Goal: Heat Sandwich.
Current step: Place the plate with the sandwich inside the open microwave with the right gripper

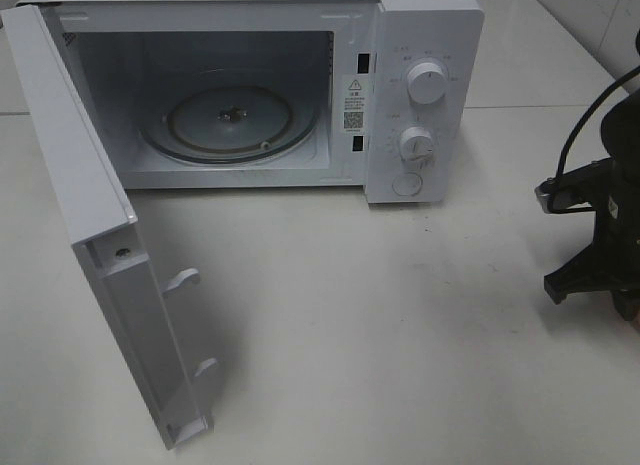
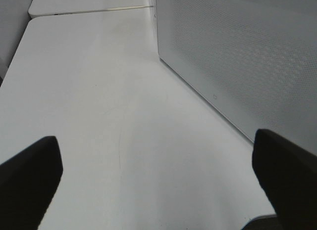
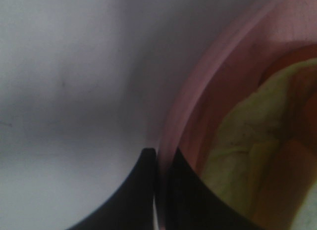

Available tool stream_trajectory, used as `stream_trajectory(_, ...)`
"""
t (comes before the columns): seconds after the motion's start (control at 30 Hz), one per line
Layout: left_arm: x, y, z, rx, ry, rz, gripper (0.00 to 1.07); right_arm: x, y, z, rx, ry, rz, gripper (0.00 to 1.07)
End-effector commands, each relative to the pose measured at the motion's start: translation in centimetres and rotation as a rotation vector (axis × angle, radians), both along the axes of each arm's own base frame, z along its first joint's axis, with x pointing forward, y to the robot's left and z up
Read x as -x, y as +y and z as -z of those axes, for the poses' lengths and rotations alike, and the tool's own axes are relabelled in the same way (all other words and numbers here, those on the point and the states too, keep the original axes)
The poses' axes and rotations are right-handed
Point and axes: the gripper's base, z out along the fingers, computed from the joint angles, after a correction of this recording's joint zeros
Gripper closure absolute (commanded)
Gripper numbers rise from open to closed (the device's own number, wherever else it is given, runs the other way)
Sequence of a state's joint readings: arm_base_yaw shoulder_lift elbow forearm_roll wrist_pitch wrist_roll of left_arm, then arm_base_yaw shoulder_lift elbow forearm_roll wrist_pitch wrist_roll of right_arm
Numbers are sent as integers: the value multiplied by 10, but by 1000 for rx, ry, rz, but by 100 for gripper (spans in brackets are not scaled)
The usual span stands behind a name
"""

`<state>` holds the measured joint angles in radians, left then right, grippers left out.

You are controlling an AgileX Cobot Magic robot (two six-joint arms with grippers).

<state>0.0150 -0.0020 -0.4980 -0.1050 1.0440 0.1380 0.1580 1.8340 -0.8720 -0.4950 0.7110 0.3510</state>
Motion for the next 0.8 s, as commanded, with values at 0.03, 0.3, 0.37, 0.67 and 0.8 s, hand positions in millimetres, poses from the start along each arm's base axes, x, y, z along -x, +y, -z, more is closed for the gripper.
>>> stream_trajectory(0.03, -1, 0, -1, 10, -11, -5, 5, 2, -1, -11, 48, -6, -9, 107)
stream_trajectory(0.3, -1, 0, -1, 10, -11, -5, 5, 10, 7, -27, 74, -4, -30, 107)
stream_trajectory(0.37, -1, 0, -1, 10, -11, -5, 5, 12, 10, -31, 78, -2, -34, 107)
stream_trajectory(0.67, -1, 0, -1, 10, -11, -5, 5, 28, 31, -49, 75, -12, -111, 107)
stream_trajectory(0.8, -1, 0, -1, 10, -11, -5, 5, 37, 40, -58, 59, -34, -139, 107)
